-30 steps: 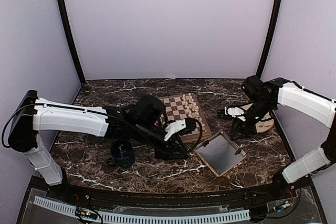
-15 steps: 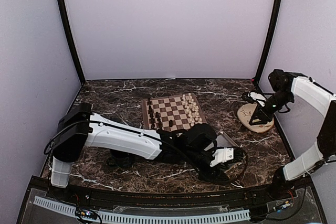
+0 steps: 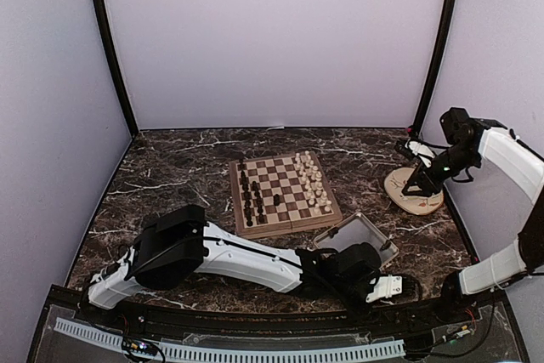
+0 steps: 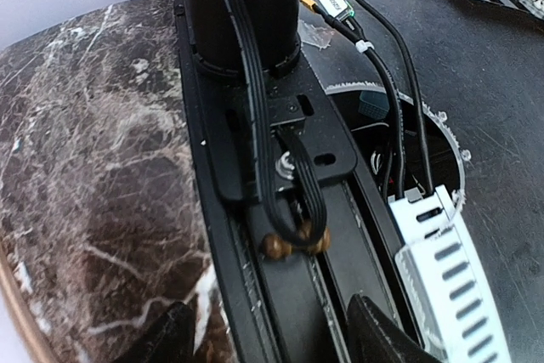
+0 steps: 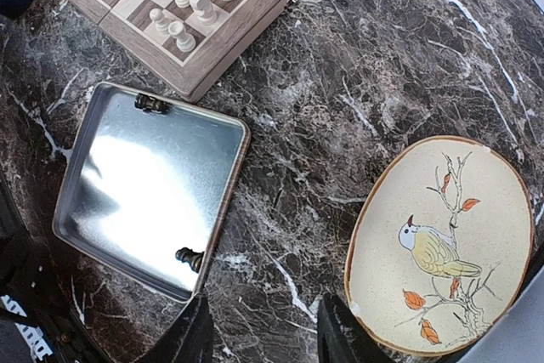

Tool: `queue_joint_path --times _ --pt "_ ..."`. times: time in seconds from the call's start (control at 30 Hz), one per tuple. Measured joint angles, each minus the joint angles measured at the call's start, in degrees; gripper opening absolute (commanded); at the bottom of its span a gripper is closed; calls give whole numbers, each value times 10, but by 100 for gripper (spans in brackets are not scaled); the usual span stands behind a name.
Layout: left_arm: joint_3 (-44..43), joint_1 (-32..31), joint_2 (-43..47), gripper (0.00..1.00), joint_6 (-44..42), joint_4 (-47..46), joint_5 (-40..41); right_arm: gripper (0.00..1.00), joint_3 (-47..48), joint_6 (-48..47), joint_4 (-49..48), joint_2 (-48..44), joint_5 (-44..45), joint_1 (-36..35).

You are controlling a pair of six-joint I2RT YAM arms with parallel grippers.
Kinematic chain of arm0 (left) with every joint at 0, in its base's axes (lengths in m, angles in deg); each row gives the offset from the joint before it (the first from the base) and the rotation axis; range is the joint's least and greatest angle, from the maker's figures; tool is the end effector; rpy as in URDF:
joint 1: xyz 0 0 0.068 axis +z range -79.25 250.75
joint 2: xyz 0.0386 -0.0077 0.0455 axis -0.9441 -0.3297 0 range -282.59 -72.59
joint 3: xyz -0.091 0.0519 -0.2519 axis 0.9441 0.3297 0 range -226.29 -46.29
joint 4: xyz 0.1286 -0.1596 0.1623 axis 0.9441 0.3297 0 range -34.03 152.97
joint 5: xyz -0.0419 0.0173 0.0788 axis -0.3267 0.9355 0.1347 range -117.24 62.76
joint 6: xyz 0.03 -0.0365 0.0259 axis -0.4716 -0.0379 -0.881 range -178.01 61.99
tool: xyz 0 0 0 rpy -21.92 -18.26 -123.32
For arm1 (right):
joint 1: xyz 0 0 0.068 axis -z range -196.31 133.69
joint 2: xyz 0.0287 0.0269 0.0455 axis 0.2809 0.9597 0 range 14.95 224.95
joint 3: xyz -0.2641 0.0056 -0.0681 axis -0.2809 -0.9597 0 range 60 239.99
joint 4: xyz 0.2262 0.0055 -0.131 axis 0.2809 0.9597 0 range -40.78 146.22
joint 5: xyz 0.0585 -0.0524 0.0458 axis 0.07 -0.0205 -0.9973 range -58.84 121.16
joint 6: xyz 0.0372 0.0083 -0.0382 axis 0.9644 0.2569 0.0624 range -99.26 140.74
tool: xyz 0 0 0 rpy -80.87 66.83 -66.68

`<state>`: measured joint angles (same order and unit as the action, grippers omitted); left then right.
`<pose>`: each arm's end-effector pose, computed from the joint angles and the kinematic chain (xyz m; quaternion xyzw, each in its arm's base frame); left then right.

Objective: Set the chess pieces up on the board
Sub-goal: Pick up the pawn from the center of the board.

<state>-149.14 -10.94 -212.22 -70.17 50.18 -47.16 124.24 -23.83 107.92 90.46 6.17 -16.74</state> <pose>0.0669 -0.5414 0.1305 0.6843 0.5233 -0.4002 0.3126 0.2422 0.0169 0.2802 -0.4027 0.8738 0.1336 0.2375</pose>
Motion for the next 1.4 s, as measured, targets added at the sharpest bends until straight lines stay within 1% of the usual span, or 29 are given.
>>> queue_joint_path --times 0.13,0.33,0.5,0.73,0.87,1.07,1.3,1.4 --pt "-15 -14 -25 64 17 -19 18 43 0 5 -2 -2 -12 0" --pt "-52 -38 -61 63 37 -44 72 43 -2 5 -3 -7 -20 0" --pt "-95 -47 -87 58 45 -38 99 42 -10 5 -4 -23 -23 0" --pt "-97 -50 -89 54 42 -33 115 42 -16 10 -4 -31 -32 0" --pt "-85 -50 -84 50 40 -43 118 42 -17 11 -4 -33 -36 0" --pt "-40 -43 -60 35 50 -65 120 42 -17 12 -4 -35 -36 0" --pt "24 -28 -24 31 54 -85 113 42 -17 14 -6 -35 -42 0" --pt "69 -21 3 28 53 -94 114 42 -17 17 -8 -34 -47 0"
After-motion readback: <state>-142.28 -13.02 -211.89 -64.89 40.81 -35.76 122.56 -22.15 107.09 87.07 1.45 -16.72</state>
